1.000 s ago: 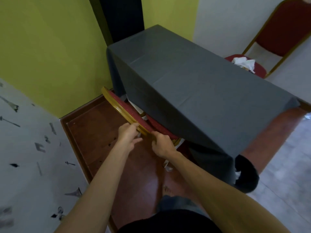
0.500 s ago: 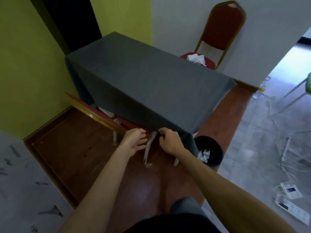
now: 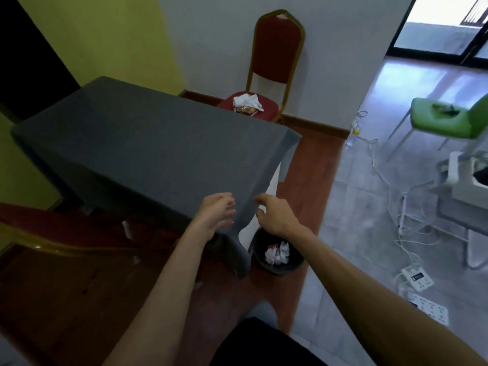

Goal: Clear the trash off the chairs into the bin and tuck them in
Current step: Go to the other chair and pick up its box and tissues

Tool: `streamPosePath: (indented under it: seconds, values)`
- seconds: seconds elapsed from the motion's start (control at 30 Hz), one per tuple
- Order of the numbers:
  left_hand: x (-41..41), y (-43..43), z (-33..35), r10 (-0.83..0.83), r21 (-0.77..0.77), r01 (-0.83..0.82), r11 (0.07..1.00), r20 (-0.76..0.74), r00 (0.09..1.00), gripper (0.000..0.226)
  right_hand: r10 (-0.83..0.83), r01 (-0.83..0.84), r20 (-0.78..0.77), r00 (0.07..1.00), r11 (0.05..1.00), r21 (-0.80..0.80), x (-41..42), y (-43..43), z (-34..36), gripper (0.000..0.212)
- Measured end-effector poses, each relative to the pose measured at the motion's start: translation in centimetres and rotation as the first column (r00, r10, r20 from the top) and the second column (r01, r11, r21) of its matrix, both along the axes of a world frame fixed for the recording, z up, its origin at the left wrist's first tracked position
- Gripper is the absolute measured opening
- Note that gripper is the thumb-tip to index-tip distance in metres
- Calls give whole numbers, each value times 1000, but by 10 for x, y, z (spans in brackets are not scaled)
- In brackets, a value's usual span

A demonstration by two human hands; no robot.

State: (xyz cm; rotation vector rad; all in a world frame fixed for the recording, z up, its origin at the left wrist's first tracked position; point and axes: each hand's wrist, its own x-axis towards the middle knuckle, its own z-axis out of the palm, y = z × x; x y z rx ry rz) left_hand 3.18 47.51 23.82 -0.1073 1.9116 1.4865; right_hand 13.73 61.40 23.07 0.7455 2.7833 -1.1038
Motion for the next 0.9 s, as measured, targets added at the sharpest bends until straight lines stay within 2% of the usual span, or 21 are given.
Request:
streamPosePath:
  seconds: [0.07,0.17,0.37,0.57,0.77,0.9]
  values:
    - [4,26,1,-44,-25,43,999,-38,998,21,28,-28,5,1000,1000,7,1,24,0,42]
    - [4,56,-2,-97,-81,90,993,-94,991,28,66,-66,13,998,998,4,-8,57,-2,46]
    - [-14,108,-22,-49,-183,29,983,-103,994,34,135,-135,6,991,991,-10,-40,119,-7,49]
    - [-29,165,-42,12,-165,-16,986,-23,1000,34,159,-159,36,987,987,-21,-54,195,-5,54]
    - [-37,238,-51,23,-174,-31,984,-49,999,37,154,-153,24,988,987,-52,-67,279,-21,52]
    - [-35,301,-80,9,-154,-21,988,-83,997,37,191,-190,9,982,979,-76,-73,350,-51,49]
